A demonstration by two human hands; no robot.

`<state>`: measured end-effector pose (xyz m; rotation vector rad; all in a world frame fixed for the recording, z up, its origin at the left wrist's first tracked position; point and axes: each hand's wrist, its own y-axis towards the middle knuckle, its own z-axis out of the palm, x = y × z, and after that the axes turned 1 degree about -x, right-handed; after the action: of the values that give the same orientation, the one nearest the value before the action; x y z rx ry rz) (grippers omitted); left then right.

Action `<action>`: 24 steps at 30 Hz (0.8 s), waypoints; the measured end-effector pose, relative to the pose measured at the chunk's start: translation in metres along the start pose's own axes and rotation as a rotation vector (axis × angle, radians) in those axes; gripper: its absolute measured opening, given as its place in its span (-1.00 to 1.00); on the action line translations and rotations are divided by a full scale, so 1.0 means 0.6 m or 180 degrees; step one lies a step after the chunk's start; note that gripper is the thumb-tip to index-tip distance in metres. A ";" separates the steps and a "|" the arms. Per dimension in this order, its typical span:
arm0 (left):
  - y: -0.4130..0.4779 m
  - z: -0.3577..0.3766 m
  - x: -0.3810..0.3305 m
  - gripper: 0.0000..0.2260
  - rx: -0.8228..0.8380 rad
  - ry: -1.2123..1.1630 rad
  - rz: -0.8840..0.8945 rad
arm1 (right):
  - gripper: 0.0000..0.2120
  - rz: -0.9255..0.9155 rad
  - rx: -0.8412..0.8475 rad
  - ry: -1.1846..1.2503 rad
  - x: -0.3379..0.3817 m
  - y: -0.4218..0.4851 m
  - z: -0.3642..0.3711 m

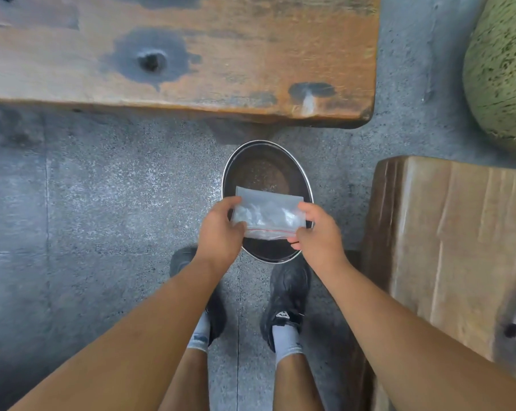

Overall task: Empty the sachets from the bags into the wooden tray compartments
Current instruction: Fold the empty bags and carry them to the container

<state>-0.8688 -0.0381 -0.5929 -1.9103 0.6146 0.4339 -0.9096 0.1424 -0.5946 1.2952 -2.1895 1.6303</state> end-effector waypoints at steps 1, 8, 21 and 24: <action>0.002 0.001 0.003 -0.57 -0.0001 0.0025 0.0028 | -0.50 -0.0022 -0.0005 -0.0041 -0.002 0.001 0.000; 0.004 -0.003 0.005 -0.62 -0.0080 0.0226 0.0288 | -0.52 -0.0165 -0.0062 -0.0230 -0.001 0.009 -0.005; 0.011 -0.010 0.007 -0.69 -0.0053 0.0540 0.0547 | -0.51 -0.0439 0.0056 -0.0945 0.007 0.004 -0.019; 0.001 -0.010 0.006 -0.69 0.0056 0.0408 0.0487 | -0.54 -0.0458 0.0086 -0.0939 0.007 -0.006 -0.024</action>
<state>-0.8661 -0.0448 -0.5932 -1.8918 0.8500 0.4035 -0.9151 0.1517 -0.5837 1.7555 -2.1701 1.5023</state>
